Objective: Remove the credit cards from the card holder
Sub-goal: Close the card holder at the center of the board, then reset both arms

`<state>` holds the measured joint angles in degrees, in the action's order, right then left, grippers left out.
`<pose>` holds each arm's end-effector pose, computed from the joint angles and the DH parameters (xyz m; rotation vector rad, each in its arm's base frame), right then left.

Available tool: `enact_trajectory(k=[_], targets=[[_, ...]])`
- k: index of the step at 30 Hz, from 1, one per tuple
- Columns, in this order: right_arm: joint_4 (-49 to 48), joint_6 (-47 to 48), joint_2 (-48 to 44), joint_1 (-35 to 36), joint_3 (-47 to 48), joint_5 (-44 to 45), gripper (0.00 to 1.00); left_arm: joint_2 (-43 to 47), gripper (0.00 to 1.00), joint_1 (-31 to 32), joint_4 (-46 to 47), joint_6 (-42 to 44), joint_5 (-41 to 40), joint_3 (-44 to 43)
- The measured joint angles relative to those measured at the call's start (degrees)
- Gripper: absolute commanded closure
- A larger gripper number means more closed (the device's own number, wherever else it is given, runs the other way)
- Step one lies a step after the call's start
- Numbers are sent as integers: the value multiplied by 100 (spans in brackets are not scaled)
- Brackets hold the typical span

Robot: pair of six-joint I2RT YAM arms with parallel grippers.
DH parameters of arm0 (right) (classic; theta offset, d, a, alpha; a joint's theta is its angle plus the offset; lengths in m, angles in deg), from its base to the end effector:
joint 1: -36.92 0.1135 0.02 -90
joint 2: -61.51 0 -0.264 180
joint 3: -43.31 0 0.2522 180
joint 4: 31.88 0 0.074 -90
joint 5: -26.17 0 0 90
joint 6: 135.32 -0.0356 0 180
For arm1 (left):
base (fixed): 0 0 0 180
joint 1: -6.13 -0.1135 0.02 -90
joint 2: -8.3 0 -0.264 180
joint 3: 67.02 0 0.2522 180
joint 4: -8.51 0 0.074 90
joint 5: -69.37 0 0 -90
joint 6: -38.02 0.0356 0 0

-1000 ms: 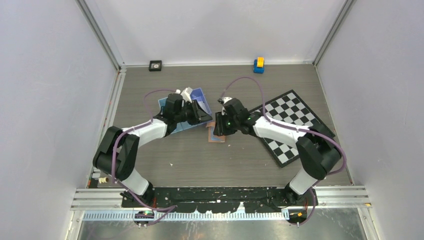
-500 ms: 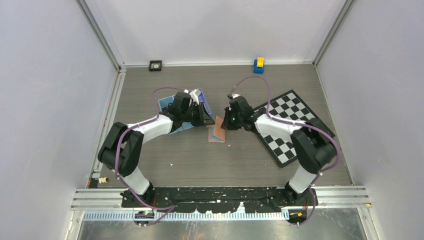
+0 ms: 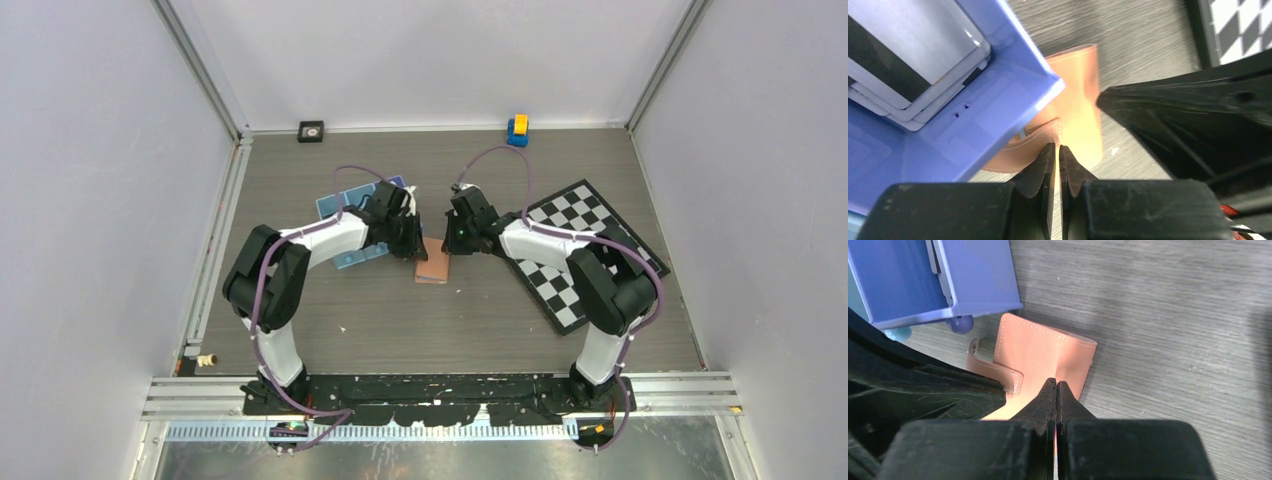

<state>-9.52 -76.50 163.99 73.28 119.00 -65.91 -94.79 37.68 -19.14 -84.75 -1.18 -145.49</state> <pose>0.3003 0.2227 0.1747 -0.1305 2.5082 0.5578 0.3133 -0.2063 0.1805 0.1259 2.6303 -0.8595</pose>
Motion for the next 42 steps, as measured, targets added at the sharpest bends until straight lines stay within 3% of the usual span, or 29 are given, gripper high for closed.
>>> enact_trajectory(k=[12,20,30,35,37,38,39,41,42], targets=[[131,0,404,-13,306,131,100,-485,95,175,-920,391,-450,-566],[46,-52,-264,85,-361,-424,99,-529,95,186,-990,476,-476,-632],[186,-31,116,243,-120,-796,100,-529,95,192,-973,474,-494,-636],[90,127,-866,243,-815,-289,91,-22,93,221,-850,476,-667,-181],[9,232,-1714,227,-1176,66,80,501,80,221,-798,479,-824,142],[-66,258,-2063,216,-1290,192,71,815,60,221,-739,492,-920,302],[-256,310,-2494,203,-1436,387,64,1163,47,221,-643,518,-1038,470],[-584,404,-3191,177,-1663,752,43,1845,5,221,-424,599,-1281,769],[-811,485,-3517,166,-1790,973,32,2243,1,221,-236,623,-1440,970]])
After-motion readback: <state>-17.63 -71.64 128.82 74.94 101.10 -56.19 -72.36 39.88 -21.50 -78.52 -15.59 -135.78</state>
